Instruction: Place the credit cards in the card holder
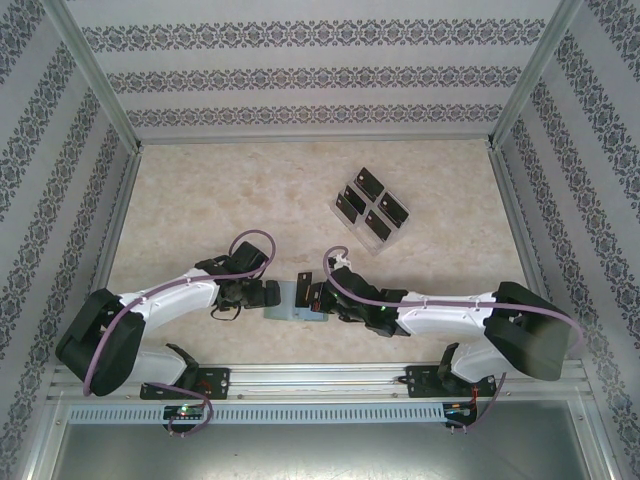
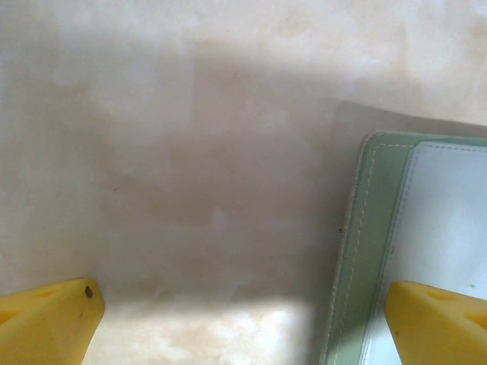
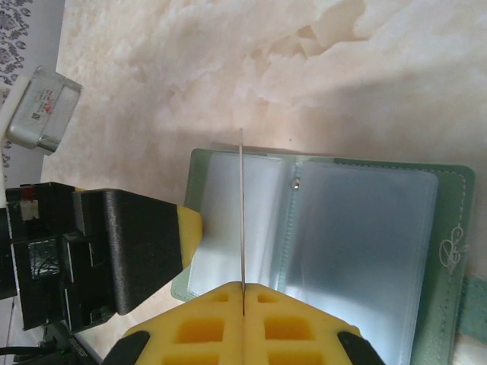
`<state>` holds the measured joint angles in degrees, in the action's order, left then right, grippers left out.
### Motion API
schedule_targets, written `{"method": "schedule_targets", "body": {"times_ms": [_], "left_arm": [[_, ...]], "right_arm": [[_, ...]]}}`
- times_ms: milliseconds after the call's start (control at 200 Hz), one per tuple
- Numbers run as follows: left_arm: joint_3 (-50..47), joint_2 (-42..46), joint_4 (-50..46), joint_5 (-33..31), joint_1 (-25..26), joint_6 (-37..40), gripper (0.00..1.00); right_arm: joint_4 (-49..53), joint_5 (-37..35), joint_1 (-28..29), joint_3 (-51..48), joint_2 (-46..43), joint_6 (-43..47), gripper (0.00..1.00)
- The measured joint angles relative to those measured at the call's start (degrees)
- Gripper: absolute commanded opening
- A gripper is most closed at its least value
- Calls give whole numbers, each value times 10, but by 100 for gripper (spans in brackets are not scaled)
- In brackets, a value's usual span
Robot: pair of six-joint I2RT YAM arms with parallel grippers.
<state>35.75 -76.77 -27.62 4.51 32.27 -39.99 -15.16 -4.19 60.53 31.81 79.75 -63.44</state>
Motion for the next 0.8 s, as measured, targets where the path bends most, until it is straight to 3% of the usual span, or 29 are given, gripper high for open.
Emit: {"method": "schedule_targets", "body": {"times_ms": [450,799], "left_arm": [[-1,2,1,-8,1,-8,94],[8,-10,-39,-63,15,-5,91]], "right_arm": [[-84,4,0,-36,55,-42,0],[-152,10,0,-51,76,-59,0]]}}
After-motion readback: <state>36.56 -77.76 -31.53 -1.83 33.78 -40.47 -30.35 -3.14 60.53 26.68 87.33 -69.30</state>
